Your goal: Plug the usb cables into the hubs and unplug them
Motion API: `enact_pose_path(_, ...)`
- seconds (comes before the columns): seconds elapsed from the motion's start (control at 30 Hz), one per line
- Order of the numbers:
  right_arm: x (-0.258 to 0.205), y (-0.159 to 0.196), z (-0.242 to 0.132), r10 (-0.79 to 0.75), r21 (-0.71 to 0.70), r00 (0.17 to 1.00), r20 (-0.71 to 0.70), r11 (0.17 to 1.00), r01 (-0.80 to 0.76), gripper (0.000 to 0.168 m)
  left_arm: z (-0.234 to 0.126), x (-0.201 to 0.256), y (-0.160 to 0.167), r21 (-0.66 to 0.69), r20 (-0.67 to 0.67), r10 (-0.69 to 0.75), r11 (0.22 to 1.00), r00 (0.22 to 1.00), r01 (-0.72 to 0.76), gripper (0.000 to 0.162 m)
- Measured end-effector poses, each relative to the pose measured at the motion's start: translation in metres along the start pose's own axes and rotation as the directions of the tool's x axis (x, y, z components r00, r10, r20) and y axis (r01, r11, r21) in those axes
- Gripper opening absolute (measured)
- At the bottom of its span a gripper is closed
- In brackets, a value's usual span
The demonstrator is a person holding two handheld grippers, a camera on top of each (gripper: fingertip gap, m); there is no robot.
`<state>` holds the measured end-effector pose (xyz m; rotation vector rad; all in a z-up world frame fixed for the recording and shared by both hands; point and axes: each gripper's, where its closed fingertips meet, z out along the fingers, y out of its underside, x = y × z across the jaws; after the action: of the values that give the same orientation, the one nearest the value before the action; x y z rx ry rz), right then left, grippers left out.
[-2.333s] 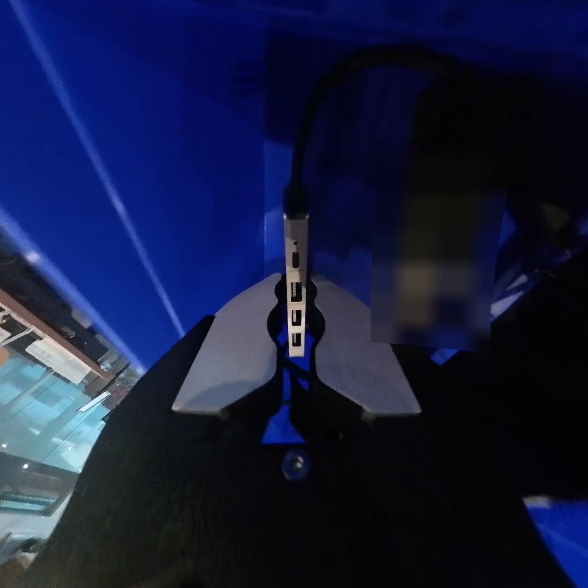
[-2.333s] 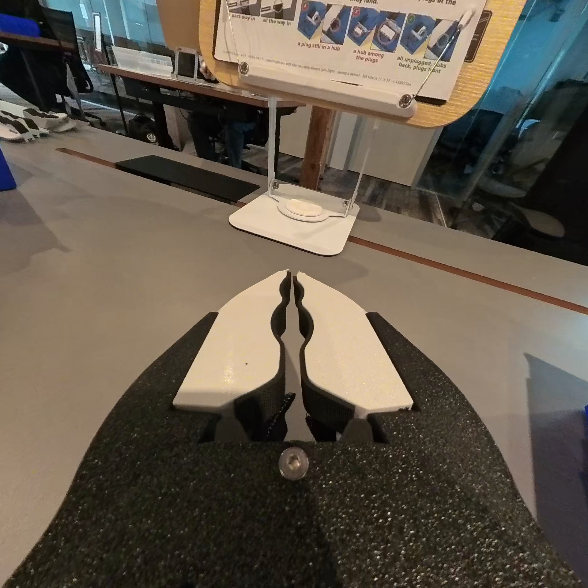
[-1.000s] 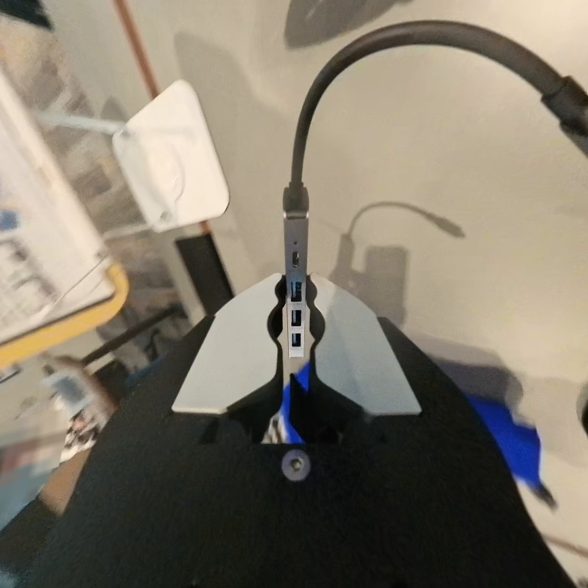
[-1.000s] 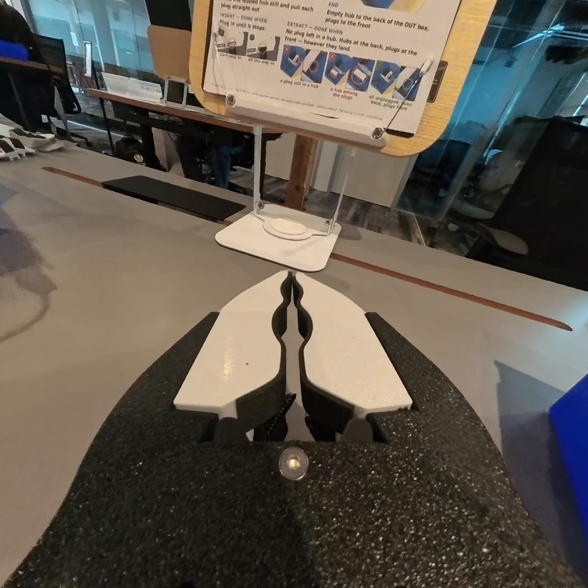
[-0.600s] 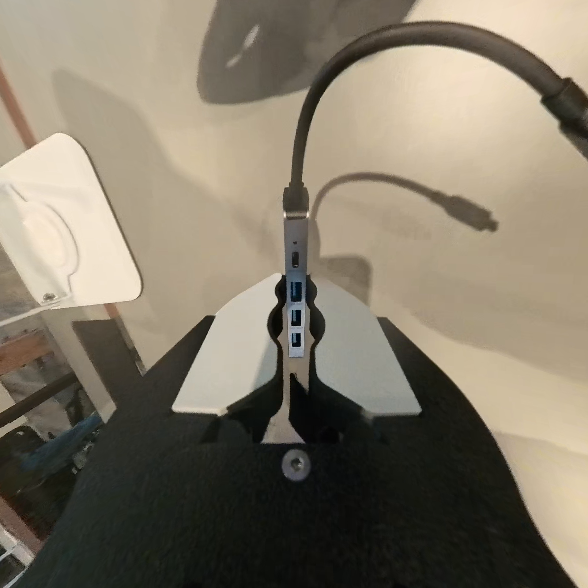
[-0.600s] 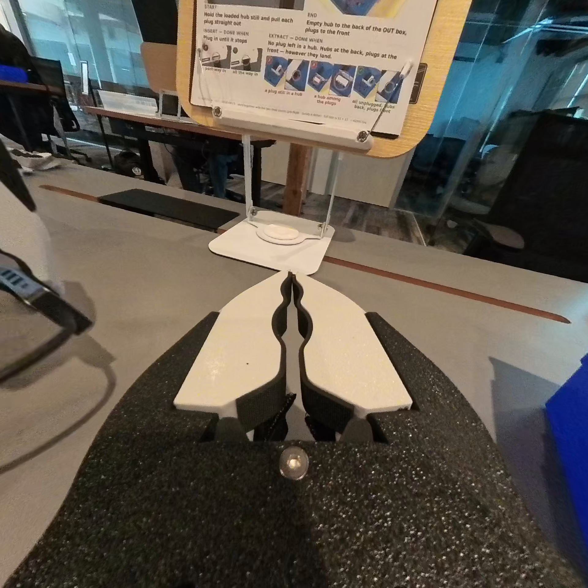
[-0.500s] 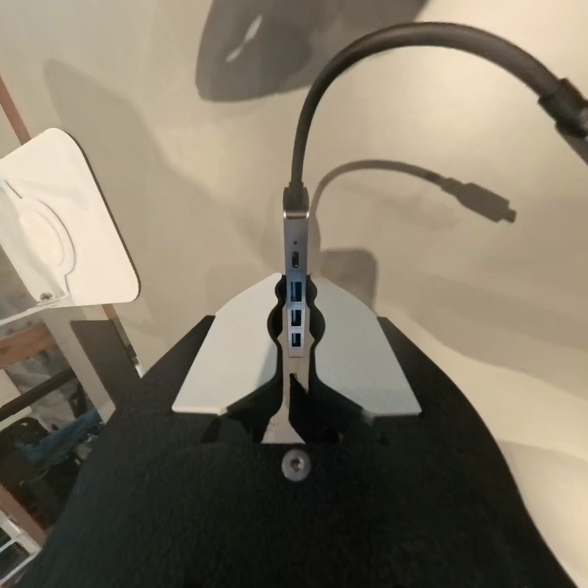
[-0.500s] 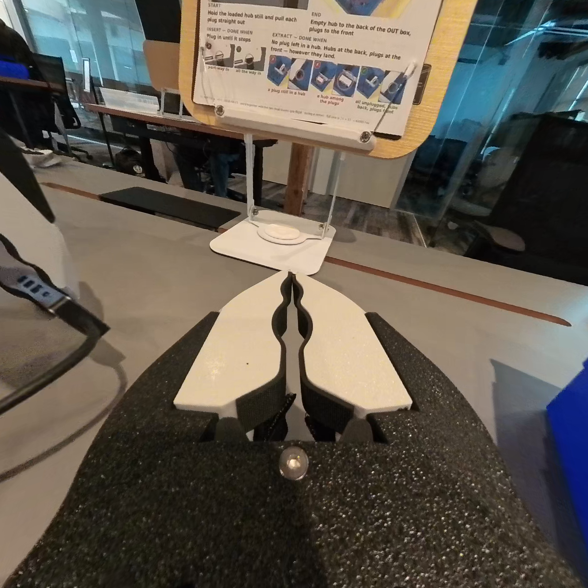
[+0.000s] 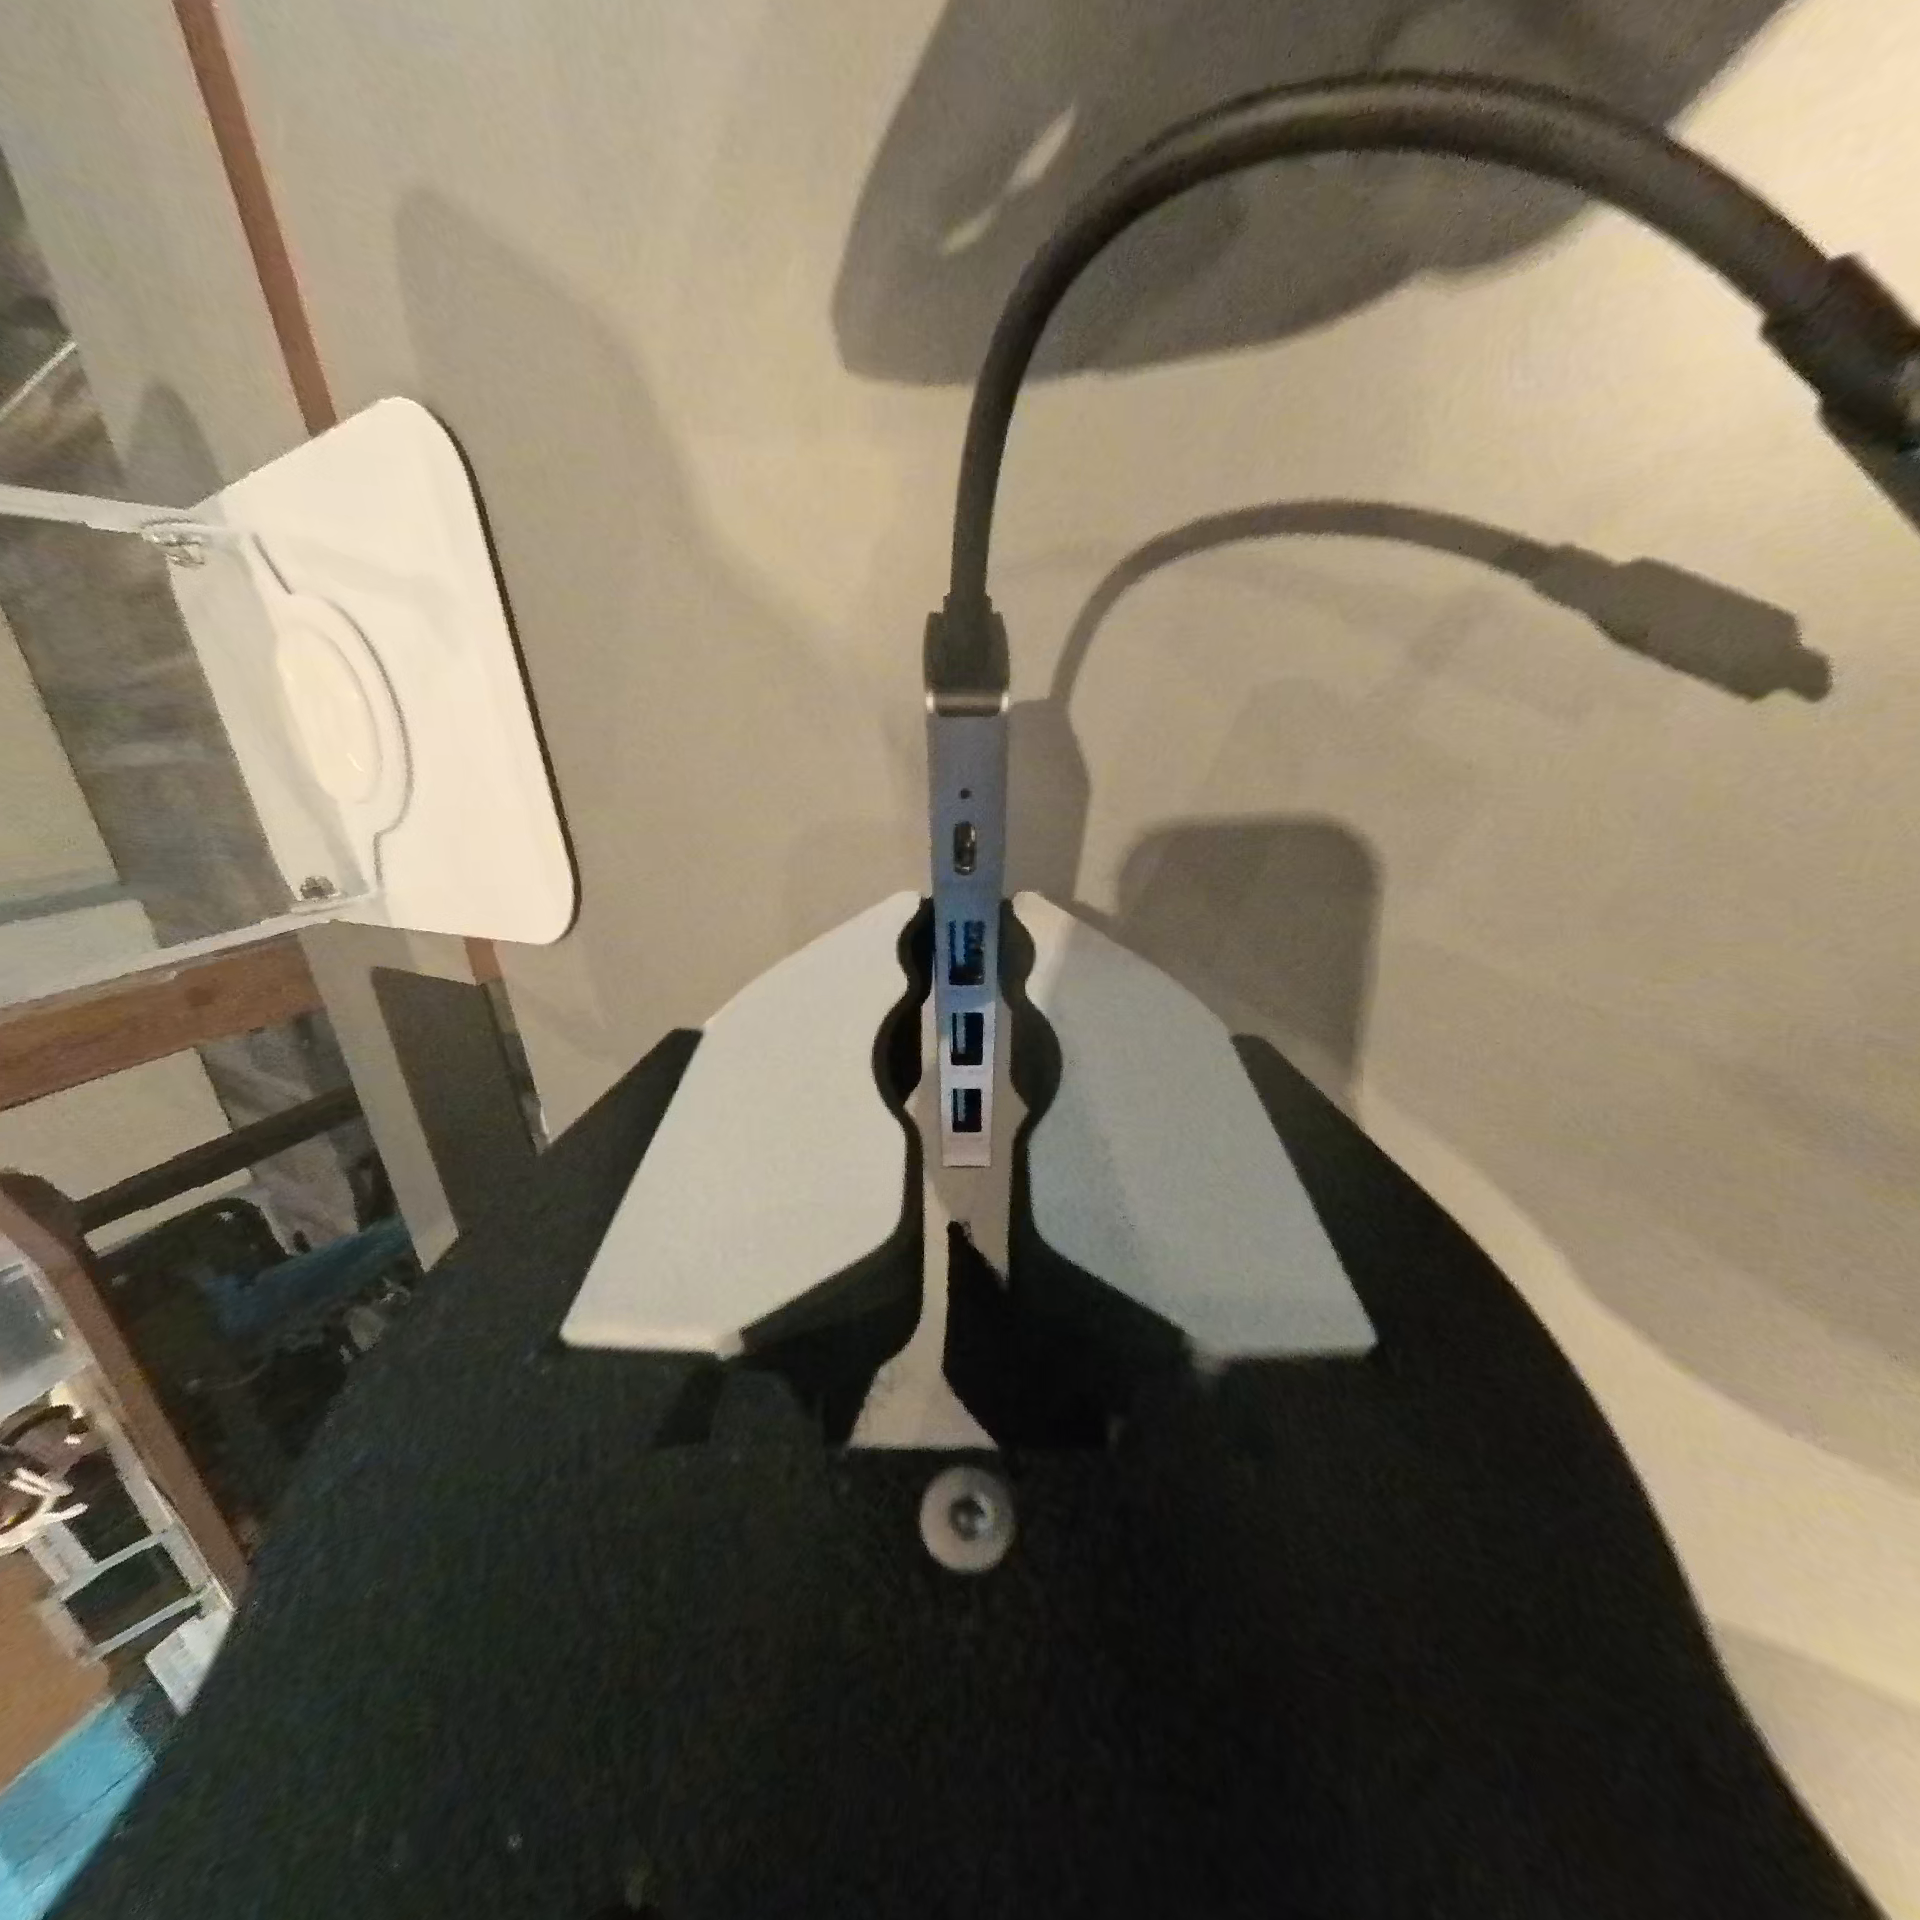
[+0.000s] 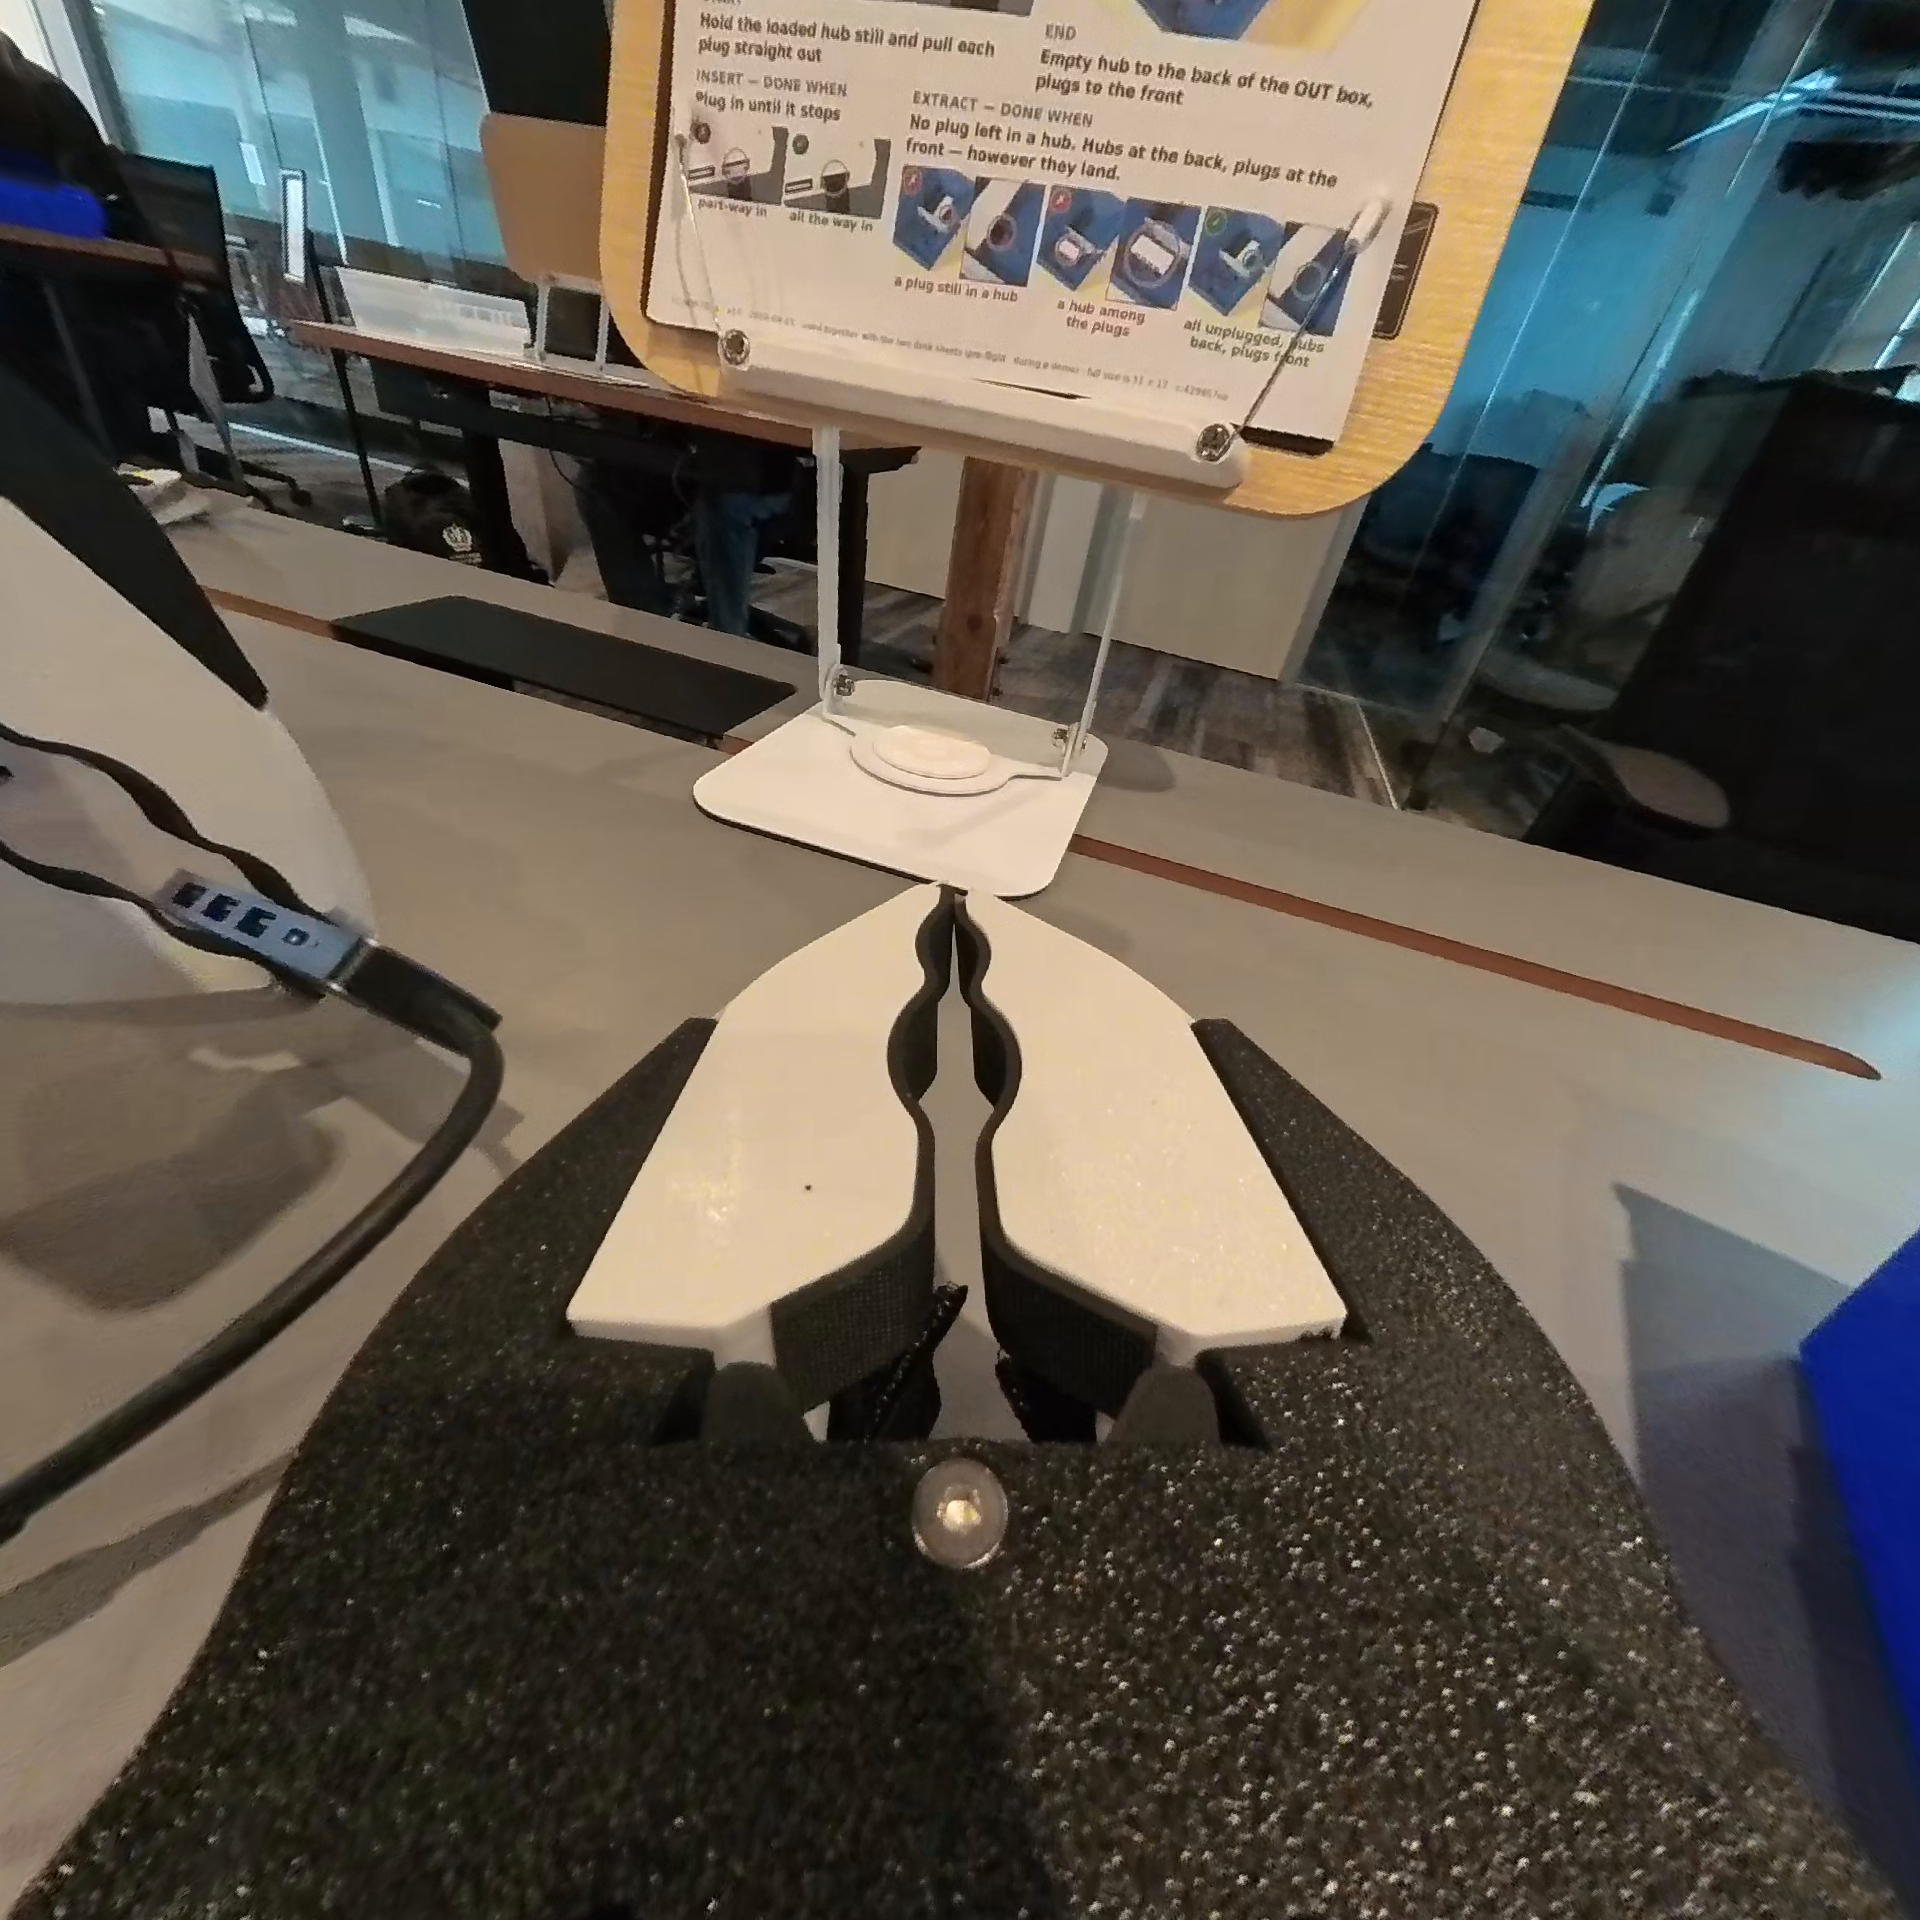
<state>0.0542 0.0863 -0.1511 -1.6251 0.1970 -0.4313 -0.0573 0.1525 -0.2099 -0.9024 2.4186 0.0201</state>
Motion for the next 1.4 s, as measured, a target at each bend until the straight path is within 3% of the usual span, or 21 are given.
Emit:
enact_pose_path(0.4,0.0,-0.002,0.001,0.006,0.004,1.0,0.002,1.0,-0.006,0.0,0.008,0.003,-0.001,-0.016,0.016,-0.014,1.0,1.0,0.014,0.011)
enact_pose_path(0.57,0.001,-0.001,0.0,0.009,0.004,1.0,0.003,1.0,-0.009,0.0,0.005,-0.001,-0.007,0.028,0.037,-0.053,0.998,0.998,0.052,0.032)
enact_pose_path(0.73,0.001,-0.002,0.0,0.011,0.007,1.0,0.003,1.0,-0.011,0.0,-0.012,-0.011,-0.01,0.096,0.09,-0.094,0.992,0.992,0.086,0.033)
enact_pose_path(0.87,0.001,-0.003,-0.002,0.014,0.012,1.0,0.007,1.0,-0.014,0.0,-0.044,-0.017,0.007,0.139,0.156,-0.138,0.983,0.978,0.116,0.034)
enact_pose_path(1.07,-0.008,-0.001,-0.001,-0.018,0.003,1.0,0.026,1.0,0.018,0.0,-0.12,-0.029,0.089,0.101,0.284,-0.207,0.977,0.936,0.185,0.033)
enact_pose_path(1.23,-0.011,0.003,0.0,-0.051,-0.013,0.998,0.026,0.999,0.051,0.0,-0.185,-0.033,0.195,-0.003,0.375,-0.303,0.945,0.876,0.328,0.031)
enact_pose_path(1.4,-0.008,0.004,0.001,-0.045,-0.017,0.999,0.012,0.999,0.045,0.0,-0.217,-0.023,0.297,-0.106,0.403,-0.41,0.867,0.818,0.487,0.027)
